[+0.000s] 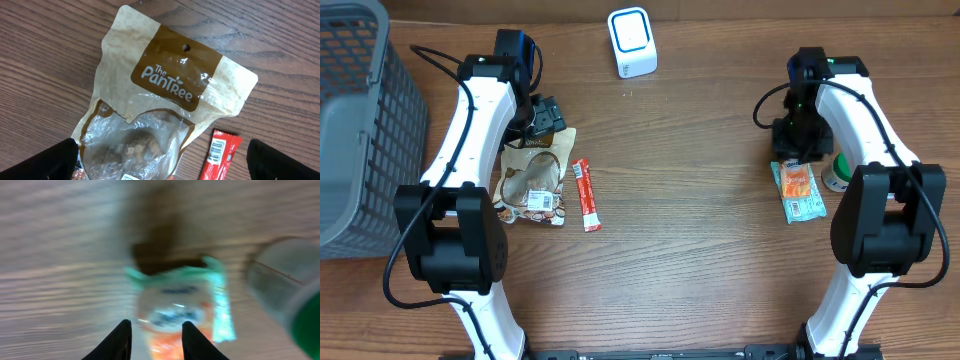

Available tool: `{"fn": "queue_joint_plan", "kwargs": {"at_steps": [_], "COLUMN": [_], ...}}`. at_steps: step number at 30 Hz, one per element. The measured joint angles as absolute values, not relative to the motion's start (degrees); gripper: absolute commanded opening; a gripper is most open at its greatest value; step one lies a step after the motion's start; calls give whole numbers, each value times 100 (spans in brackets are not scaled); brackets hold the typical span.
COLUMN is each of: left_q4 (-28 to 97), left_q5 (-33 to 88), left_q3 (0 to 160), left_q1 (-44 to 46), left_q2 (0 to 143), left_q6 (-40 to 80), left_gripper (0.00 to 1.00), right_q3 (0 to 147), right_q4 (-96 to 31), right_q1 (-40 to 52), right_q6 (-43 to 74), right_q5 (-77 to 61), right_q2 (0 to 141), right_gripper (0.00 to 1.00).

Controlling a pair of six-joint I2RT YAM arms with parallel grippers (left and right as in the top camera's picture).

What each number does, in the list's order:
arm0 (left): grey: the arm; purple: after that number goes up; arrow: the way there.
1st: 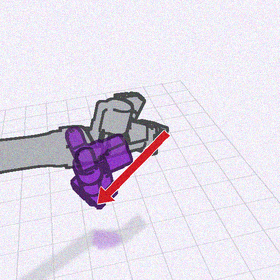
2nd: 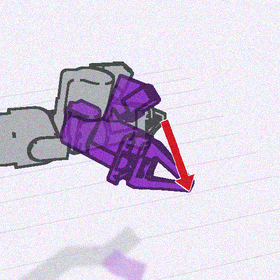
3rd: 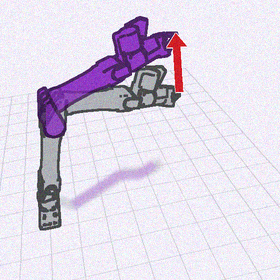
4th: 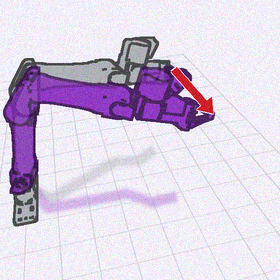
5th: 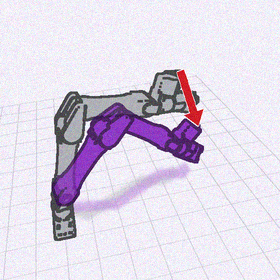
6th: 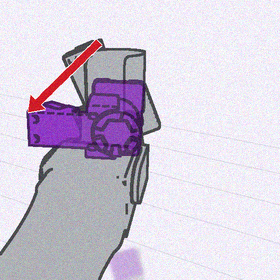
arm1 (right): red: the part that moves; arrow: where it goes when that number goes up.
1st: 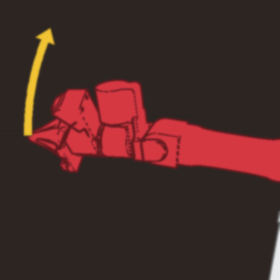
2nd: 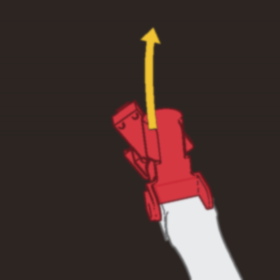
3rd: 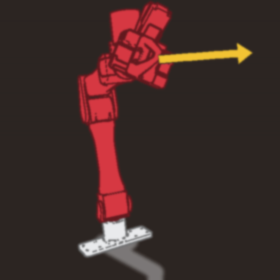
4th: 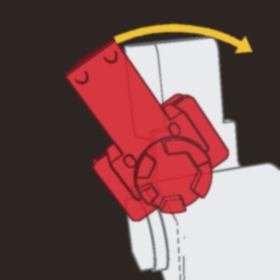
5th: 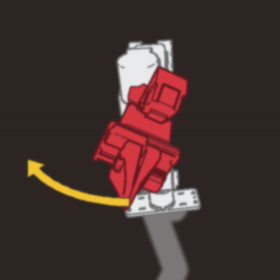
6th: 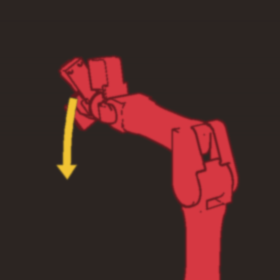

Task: Scan the item barcode
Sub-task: 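Move the right gripper left and grasp the red candy stick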

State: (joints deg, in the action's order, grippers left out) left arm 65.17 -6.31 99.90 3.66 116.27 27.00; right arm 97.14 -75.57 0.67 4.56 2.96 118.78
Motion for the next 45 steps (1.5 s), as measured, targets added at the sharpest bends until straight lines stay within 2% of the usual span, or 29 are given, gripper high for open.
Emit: {"fn": "queue_joint_plan", "kwargs": {"at_steps": [9,22,30,36,45], "left_q4": [6519,6517,6519,6519,6519], "left_q5": [-631,-628,-628,-628,-631], "left_q3": [9992,9992,9992,9992,9992], "left_q1": [366,366,366,366,366], "left_q2": [11627,11627,11629,11629,11627], "left_q6": [2700,2698,2700,2700,2700], "left_gripper": [100,100,100,100,100], "right_q3": [9714,9714,9686,9546,9275], "right_q4": [-6901,-5948,-5100,-4560,-4348], "right_q1": [781,3116,4578,5424,5811], "right_q6": [1267,2231,3306,3651,3841], "right_q5": [-961,-1304,-224,751,1328], "right_q2": [11878,11878,11878,11878,11891], "right_gripper": [32,33,33,32,32]}}
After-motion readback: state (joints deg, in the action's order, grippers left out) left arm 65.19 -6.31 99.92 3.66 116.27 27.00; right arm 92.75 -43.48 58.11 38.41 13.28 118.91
